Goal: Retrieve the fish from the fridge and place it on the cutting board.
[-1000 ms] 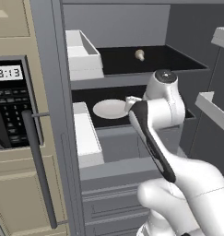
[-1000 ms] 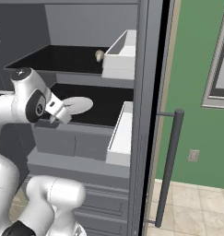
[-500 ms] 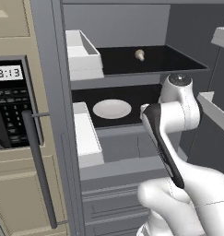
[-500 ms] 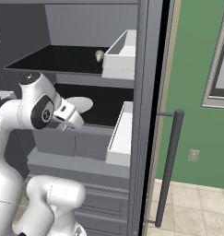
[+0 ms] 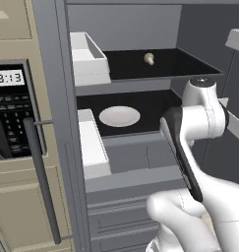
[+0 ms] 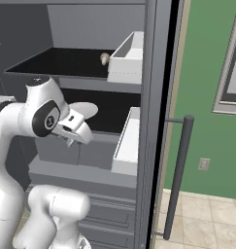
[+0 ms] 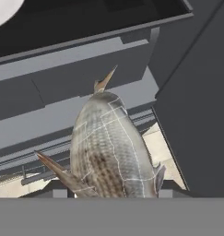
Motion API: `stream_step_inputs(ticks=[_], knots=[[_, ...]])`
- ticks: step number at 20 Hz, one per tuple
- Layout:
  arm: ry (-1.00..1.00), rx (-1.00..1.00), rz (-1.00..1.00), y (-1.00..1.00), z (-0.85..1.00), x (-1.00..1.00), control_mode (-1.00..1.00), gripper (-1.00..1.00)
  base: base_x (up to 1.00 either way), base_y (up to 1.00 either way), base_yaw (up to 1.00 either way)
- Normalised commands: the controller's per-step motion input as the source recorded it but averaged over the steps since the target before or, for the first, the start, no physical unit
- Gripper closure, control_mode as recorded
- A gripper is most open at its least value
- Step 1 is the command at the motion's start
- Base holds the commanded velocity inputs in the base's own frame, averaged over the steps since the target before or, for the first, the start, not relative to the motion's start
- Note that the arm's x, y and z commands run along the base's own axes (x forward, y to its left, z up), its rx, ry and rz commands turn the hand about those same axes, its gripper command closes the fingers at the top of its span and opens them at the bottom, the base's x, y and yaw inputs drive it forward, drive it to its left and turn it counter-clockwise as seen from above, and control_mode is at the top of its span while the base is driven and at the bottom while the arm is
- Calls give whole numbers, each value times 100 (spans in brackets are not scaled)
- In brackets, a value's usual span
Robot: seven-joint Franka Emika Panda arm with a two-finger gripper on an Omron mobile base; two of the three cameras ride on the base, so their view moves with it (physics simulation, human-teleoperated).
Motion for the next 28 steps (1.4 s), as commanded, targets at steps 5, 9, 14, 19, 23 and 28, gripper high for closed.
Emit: stream_step_inputs(ticks=[5, 9, 14, 19, 23, 28], knots=[[1, 0, -3, 0, -32, -16, -100, 100, 0, 0, 0], [1, 0, -1, 0, -23, 0, -100, 100, 0, 0, 0], [0, 0, 0, 0, -10, 0, -100, 100, 0, 0, 0], [0, 0, 0, 0, -3, 0, 100, 100, -10, 0, 0], [0, 0, 0, 0, 0, 0, 100, 100, -45, 0, -2], [0, 0, 0, 0, 0, 0, 100, 100, -65, 0, -4]])
